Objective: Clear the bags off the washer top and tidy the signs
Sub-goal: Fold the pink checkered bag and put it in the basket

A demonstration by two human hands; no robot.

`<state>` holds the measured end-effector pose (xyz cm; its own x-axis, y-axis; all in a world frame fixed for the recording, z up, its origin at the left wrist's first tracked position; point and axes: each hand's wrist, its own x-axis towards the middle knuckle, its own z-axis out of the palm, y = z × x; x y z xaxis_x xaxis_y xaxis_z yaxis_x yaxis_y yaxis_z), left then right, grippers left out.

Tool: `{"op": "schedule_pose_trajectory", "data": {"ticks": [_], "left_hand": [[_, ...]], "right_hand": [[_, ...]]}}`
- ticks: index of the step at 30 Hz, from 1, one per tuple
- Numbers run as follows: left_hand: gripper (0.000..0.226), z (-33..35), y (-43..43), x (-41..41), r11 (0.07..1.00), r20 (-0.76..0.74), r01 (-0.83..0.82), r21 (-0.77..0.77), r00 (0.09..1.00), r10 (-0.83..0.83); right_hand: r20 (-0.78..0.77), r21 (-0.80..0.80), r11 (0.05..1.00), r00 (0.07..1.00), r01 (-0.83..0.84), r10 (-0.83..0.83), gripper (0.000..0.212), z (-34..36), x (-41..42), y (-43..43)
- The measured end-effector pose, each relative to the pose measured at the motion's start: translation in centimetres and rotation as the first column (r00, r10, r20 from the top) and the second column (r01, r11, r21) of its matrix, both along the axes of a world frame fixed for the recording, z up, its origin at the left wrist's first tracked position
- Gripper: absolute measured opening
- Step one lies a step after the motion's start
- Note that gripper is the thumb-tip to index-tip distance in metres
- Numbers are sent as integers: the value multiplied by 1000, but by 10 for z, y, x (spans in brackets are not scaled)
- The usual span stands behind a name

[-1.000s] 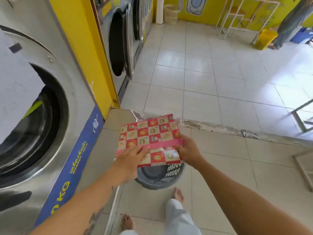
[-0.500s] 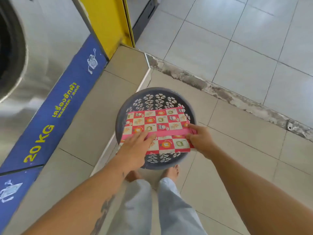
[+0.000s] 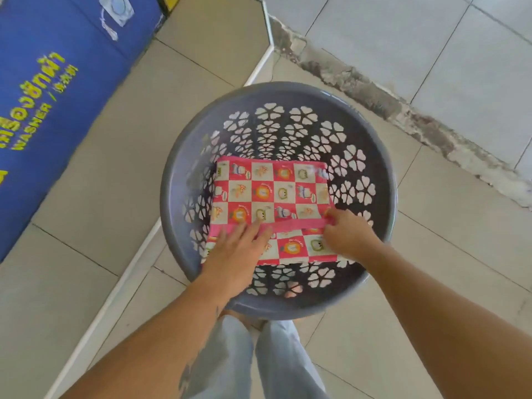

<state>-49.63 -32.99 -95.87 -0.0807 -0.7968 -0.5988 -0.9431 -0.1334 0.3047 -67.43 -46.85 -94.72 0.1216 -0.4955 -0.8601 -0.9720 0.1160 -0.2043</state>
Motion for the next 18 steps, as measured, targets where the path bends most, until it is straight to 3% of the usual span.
{"op": "schedule_pose_trajectory", "data": {"ticks": [3, 5, 11, 18], "left_hand": [[83, -16, 1, -2, 999, -67, -13, 44, 998, 16], [82, -21, -4, -2, 997, -106, -13, 79, 994, 22], [76, -45, -20, 8, 974, -249, 52, 223, 968, 5], [80, -80, 7, -12, 967, 26, 44, 253, 998, -52]], "right_hand": [[-191, -87, 924, 917, -372, 351, 49, -9, 14, 5], [-154, -149, 852, 863, -503, 482, 48, -18, 22, 11], [6, 129, 880, 888, -458, 461, 90, -49, 22, 12], [35, 106, 818, 825, -565, 564, 95, -65, 4, 27]]}}
